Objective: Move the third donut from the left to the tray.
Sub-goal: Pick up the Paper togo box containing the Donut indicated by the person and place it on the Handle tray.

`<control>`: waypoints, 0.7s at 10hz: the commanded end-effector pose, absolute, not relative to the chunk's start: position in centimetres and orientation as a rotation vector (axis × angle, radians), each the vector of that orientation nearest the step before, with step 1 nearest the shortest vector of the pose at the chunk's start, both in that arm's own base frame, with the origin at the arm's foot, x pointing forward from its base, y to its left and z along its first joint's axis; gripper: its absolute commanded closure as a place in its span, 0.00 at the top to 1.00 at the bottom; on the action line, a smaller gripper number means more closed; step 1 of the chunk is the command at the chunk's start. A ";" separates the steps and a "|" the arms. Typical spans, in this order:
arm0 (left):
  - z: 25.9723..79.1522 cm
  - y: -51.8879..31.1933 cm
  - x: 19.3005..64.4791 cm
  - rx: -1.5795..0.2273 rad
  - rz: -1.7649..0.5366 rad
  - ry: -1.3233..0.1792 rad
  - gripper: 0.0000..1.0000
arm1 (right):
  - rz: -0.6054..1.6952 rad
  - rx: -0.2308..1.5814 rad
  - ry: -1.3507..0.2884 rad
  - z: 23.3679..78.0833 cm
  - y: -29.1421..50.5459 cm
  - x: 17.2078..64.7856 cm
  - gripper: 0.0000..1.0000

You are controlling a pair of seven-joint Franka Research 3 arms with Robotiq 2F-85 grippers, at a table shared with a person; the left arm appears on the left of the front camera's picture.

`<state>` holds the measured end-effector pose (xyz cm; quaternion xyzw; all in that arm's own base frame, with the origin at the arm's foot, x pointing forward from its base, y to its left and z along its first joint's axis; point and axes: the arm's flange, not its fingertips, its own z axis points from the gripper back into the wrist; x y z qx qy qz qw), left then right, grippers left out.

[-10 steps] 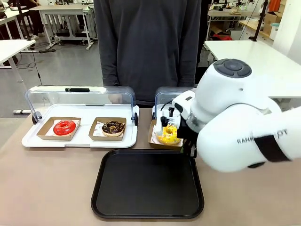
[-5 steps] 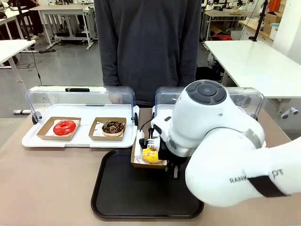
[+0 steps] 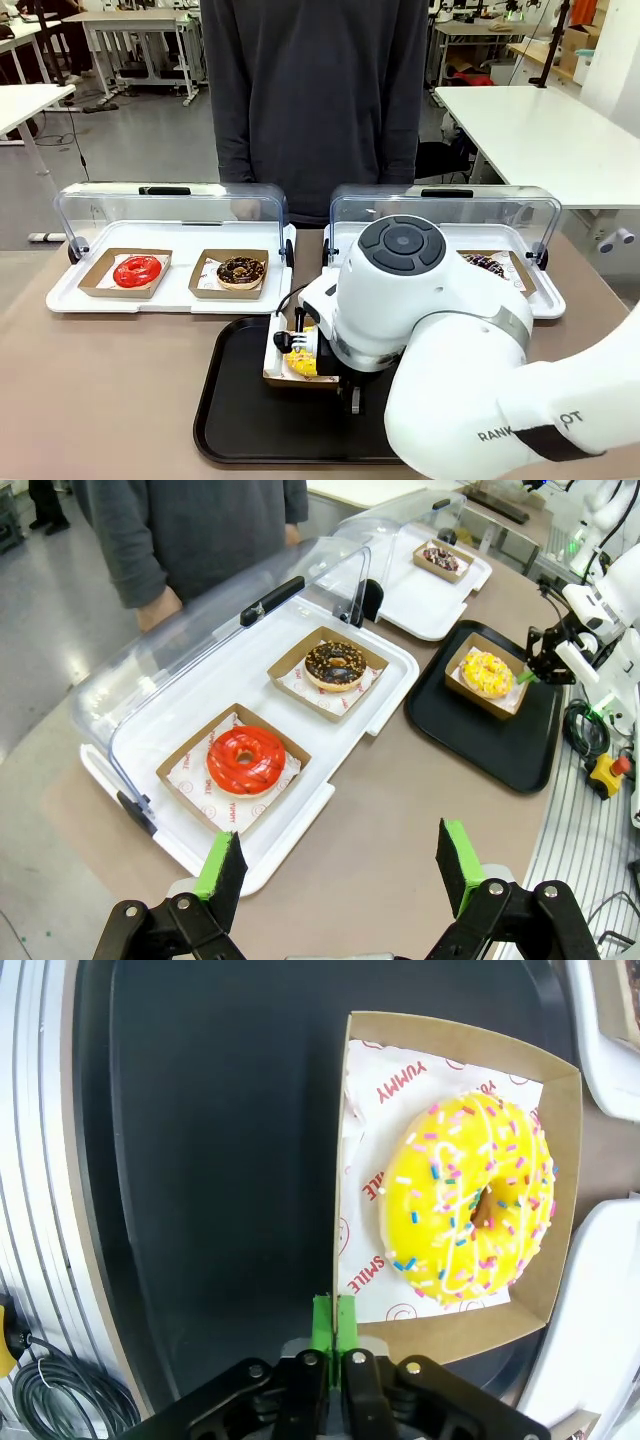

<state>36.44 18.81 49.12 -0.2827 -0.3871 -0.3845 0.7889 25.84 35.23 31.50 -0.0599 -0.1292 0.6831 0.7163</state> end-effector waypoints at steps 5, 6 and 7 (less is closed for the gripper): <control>49.3 18.7 36.3 -0.618 -0.827 -0.835 1.00 | 1.514 -0.140 -0.299 29.1 33.9 24.2 0.02; 49.3 18.7 36.3 -0.618 -0.827 -0.835 1.00 | 1.518 -0.142 -0.299 29.0 33.8 24.2 0.02; 49.3 18.7 36.3 -0.618 -0.827 -0.835 1.00 | 1.509 -0.142 -0.310 29.1 33.7 24.3 0.02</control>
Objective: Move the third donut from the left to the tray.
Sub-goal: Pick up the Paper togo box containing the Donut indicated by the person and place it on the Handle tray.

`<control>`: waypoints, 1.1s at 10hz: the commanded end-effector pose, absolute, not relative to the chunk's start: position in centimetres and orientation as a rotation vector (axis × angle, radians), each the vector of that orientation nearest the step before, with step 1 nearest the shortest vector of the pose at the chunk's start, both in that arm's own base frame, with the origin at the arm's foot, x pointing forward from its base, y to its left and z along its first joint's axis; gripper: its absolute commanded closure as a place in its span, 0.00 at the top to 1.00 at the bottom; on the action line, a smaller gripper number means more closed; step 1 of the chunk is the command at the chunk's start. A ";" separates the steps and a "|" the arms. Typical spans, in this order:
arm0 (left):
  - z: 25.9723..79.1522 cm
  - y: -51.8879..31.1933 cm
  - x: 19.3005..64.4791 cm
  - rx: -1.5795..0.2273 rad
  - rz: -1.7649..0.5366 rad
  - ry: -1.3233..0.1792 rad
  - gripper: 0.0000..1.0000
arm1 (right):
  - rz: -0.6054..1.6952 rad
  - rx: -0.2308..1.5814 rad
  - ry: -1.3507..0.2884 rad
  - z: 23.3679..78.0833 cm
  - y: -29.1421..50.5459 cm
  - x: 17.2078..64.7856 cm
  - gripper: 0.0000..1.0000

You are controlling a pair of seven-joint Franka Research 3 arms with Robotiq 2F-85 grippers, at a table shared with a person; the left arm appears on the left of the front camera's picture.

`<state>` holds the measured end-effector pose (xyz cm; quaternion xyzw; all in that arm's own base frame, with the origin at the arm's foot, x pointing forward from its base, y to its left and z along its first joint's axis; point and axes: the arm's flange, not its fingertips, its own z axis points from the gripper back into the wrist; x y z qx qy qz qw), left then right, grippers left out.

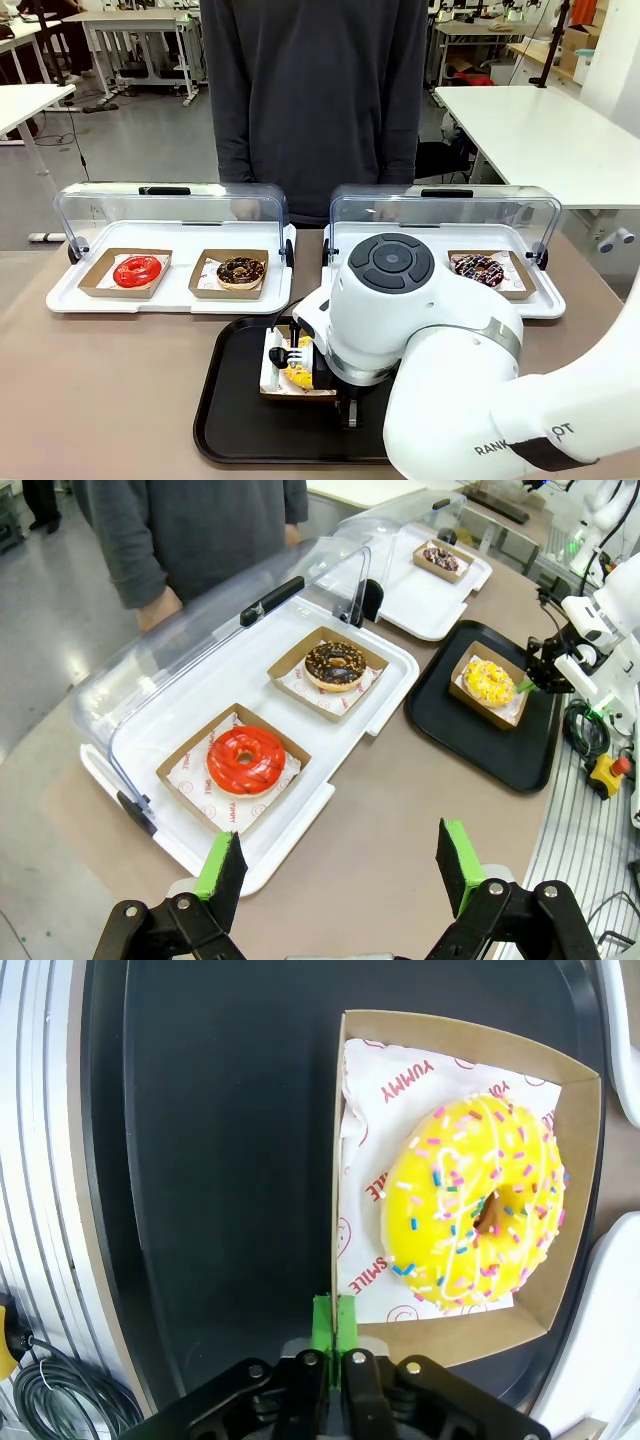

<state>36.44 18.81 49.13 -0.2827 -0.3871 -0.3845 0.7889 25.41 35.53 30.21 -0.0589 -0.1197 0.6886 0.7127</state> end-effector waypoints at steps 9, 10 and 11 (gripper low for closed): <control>49.3 18.7 36.3 -0.618 -0.827 -0.835 1.00 | 1.468 -0.139 -0.311 36.4 32.4 25.3 1.00; 49.3 18.7 36.3 -0.618 -0.827 -0.835 1.00 | 1.480 -0.124 -0.306 37.1 32.0 25.4 1.00; 49.3 18.7 36.3 -0.618 -0.827 -0.835 1.00 | 1.495 -0.092 -0.308 37.8 31.6 25.5 1.00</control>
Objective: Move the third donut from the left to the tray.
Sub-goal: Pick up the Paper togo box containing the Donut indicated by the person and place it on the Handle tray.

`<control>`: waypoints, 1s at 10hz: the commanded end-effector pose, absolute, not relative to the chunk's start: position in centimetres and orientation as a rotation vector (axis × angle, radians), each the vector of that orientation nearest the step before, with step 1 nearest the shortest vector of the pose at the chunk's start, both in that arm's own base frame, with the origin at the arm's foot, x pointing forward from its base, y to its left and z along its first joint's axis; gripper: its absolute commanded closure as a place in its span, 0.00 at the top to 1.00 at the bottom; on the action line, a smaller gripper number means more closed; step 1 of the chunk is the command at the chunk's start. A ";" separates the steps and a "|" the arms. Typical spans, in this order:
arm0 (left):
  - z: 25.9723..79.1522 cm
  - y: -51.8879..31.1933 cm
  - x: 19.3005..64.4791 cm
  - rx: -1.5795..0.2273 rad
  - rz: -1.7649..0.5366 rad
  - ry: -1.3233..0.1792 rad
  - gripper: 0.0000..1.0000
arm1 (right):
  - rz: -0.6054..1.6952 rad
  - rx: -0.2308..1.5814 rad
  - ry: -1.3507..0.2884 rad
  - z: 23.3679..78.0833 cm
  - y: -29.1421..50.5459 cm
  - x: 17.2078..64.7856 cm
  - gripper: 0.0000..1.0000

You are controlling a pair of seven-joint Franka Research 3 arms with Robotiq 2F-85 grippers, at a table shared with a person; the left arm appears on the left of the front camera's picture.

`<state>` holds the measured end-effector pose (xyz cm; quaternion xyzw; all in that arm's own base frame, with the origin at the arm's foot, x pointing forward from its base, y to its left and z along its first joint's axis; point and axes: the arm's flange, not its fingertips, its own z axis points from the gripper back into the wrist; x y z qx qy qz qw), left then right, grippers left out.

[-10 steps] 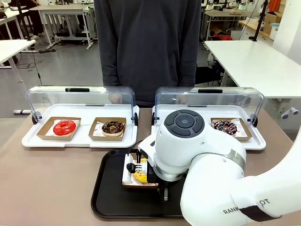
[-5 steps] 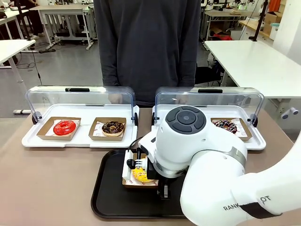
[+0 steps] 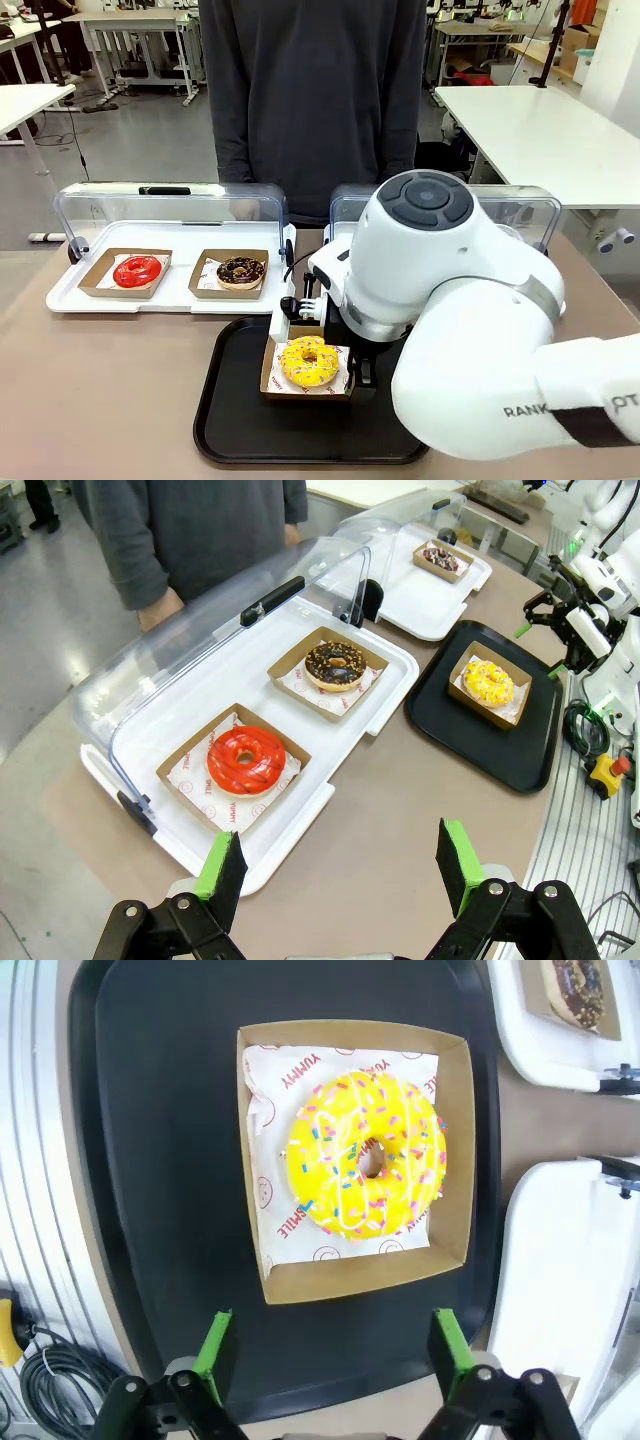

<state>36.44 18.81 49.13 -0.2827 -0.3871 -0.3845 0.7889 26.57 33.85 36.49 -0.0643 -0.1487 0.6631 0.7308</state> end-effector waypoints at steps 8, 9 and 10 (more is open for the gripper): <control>49.3 18.7 36.3 -0.618 -0.827 -0.835 1.00 | 1.460 -0.142 -0.327 36.5 33.8 26.6 1.00; 49.3 18.7 36.3 -0.618 -0.827 -0.835 1.00 | 1.460 -0.142 -0.327 36.5 33.8 26.6 1.00; 49.3 18.7 36.3 -0.618 -0.827 -0.835 1.00 | 1.460 -0.142 -0.327 36.5 33.8 26.6 1.00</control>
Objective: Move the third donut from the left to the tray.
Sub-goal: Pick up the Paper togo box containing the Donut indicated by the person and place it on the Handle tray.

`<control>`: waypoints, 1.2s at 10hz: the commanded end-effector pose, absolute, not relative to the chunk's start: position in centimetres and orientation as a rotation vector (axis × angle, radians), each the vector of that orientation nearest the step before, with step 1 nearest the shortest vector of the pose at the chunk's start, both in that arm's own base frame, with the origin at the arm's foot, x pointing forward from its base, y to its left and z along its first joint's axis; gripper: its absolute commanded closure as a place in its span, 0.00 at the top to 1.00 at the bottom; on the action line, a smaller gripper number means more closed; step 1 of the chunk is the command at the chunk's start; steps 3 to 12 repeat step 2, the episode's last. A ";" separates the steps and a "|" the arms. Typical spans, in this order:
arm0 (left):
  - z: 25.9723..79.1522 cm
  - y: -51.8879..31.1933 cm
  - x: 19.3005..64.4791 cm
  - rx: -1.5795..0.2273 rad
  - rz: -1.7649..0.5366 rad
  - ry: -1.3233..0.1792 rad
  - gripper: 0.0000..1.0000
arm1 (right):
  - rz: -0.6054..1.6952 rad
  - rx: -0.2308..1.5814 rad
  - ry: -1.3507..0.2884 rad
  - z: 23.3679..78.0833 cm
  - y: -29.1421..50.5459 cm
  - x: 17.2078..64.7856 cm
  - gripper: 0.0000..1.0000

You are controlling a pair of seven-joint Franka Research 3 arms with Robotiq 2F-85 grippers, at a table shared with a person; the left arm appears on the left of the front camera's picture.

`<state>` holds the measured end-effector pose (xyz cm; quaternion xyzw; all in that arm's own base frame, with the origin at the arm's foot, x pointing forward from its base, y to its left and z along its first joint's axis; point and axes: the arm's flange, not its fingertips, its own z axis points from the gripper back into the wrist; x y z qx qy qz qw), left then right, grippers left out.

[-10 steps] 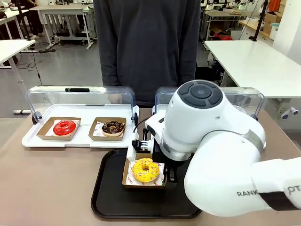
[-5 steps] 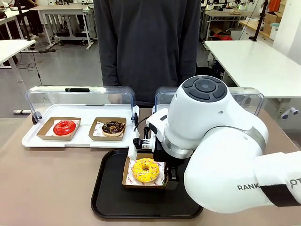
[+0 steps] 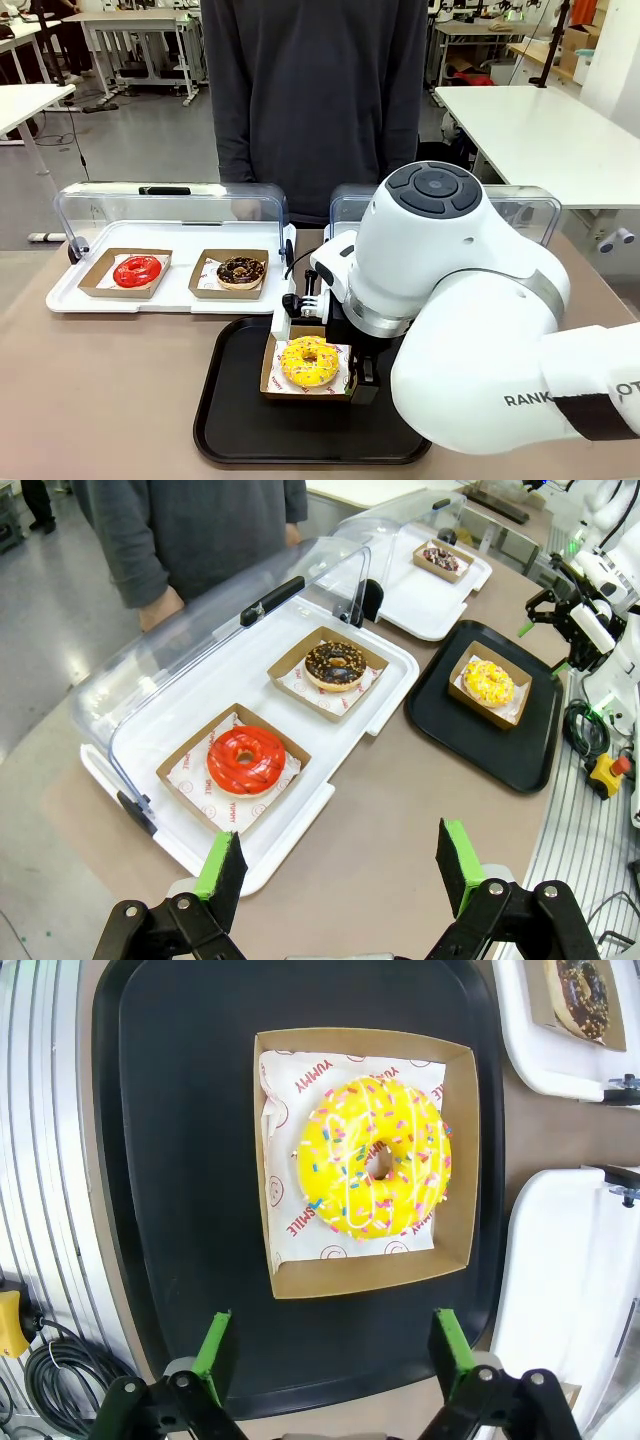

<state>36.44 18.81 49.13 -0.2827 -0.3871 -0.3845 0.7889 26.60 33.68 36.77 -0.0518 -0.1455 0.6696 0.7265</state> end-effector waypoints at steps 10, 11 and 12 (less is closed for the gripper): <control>49.3 18.7 36.3 -0.618 -0.827 -0.835 1.00 | 1.460 -0.142 -0.327 36.5 33.8 26.6 1.00; 49.3 18.7 36.3 -0.618 -0.827 -0.835 1.00 | 1.460 -0.142 -0.327 36.5 33.8 26.6 1.00; 49.3 18.7 36.3 -0.618 -0.827 -0.835 1.00 | 1.460 -0.142 -0.327 36.5 33.8 26.6 1.00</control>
